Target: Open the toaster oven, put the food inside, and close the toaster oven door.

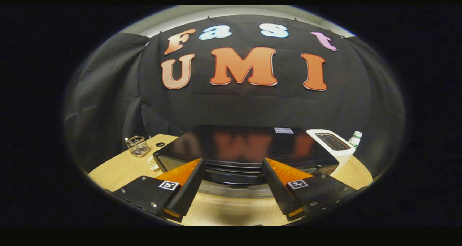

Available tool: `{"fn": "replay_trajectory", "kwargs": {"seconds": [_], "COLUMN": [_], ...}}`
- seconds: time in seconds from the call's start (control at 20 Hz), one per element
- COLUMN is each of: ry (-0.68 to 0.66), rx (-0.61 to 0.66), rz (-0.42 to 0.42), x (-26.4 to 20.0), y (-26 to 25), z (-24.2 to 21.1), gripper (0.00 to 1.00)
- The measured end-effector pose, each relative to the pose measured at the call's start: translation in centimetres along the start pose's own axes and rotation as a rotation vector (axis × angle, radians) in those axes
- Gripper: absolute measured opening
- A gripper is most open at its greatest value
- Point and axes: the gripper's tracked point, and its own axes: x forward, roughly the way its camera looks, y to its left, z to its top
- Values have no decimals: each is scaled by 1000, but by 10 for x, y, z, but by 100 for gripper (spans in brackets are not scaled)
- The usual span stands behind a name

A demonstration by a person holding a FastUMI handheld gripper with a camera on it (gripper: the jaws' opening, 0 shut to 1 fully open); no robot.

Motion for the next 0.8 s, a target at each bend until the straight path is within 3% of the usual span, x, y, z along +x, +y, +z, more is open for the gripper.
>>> {"fn": "replay_trajectory", "kwargs": {"seconds": [0.15, 0.35, 0.6, 0.8], "ry": [-17, 89, 285, 364], "rx": [-24, -54, -12, -27], "rz": [37, 138, 229, 267], "x": [-17, -53, -79, -82], "y": [5, 22, 31, 38], "z": [-6, -42, -110, -143], "gripper": [87, 80, 80, 80]}}
